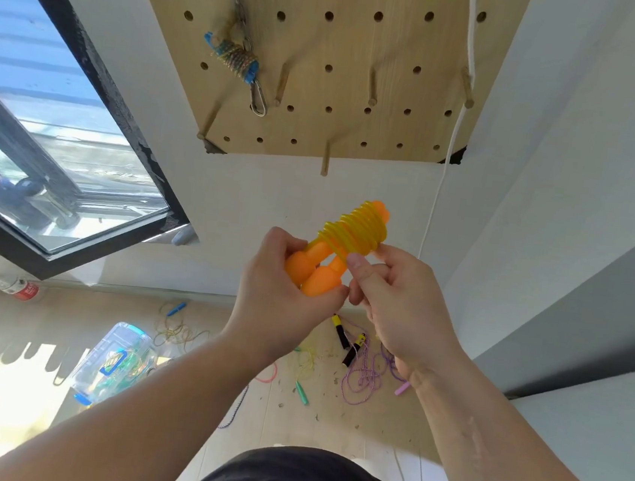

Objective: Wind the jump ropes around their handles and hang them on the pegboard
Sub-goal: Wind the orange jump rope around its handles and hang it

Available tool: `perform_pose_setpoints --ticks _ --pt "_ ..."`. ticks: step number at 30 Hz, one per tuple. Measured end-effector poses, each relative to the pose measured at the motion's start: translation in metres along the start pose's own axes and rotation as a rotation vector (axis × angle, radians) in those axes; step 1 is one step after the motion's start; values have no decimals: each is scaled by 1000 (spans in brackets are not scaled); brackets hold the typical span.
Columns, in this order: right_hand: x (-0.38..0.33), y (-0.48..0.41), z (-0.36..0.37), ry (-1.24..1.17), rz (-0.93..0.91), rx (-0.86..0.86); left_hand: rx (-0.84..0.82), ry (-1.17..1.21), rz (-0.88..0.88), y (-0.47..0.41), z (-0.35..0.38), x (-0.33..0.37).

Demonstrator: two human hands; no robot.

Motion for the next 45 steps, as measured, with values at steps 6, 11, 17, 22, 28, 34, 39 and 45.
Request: perform_pose_setpoints --ticks 6,11,17,22,28,34,39,45 --pt "-7 -1 -1 -47 -41 -29 -47 231 -160 -5 6 -3" --pt "-15 -4 0 -130 -47 -36 -139 634 -376 -6 13 -10" --pt "-12 -4 -7 -124 -31 -50 -221 723 -447 -3 14 -11" --pt "-16 -1 -12 -131 -62 -22 -373 901 -521 0 16 -7" --pt "-13 -3 -6 -84 -92 -138 -721 1139 -656 16 23 4" --pt "-9 0 -2 -150 -117 -154 -843 1102 -682 25 25 -1" --pt "3 2 -5 -168 -37 9 -453 576 -590 15 14 -6" --pt "9 3 -9 -183 56 177 -196 -251 418 12 1 17"
Point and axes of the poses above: each hand's wrist, its own y-axis away from the middle knuckle, its own z-axis out of the palm, x = y × z, the point moved 6 cm from there along -y, towards the middle knuckle, and after that the axes turned 4 degrees about y, right-handed, at the moved point
